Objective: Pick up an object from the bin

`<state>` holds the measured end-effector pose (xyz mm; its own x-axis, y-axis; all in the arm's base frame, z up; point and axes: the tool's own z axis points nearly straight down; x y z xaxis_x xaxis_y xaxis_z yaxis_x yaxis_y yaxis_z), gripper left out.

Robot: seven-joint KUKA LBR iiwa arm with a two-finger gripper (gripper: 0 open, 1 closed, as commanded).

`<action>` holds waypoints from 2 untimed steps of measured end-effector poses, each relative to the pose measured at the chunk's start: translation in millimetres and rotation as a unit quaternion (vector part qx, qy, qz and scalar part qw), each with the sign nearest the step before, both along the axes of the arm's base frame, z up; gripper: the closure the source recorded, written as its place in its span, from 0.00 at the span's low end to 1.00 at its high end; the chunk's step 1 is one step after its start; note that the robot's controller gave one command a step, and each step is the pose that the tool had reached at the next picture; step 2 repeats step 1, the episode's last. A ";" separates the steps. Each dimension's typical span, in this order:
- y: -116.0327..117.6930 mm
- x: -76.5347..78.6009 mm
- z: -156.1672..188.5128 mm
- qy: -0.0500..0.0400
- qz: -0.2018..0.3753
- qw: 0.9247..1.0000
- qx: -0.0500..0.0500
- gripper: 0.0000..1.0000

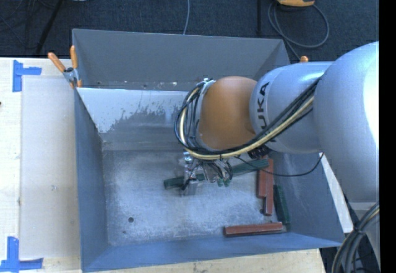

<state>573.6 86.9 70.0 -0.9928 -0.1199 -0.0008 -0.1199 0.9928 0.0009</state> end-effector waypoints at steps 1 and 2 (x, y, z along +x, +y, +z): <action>6.2 -8.8 165.4 -0.004 -0.025 1.000 0.001 1.00; 6.2 -8.8 165.4 -0.004 -0.025 1.000 0.001 1.00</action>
Offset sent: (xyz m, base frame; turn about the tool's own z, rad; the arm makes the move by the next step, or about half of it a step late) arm -0.0107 0.0058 0.1609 0.0524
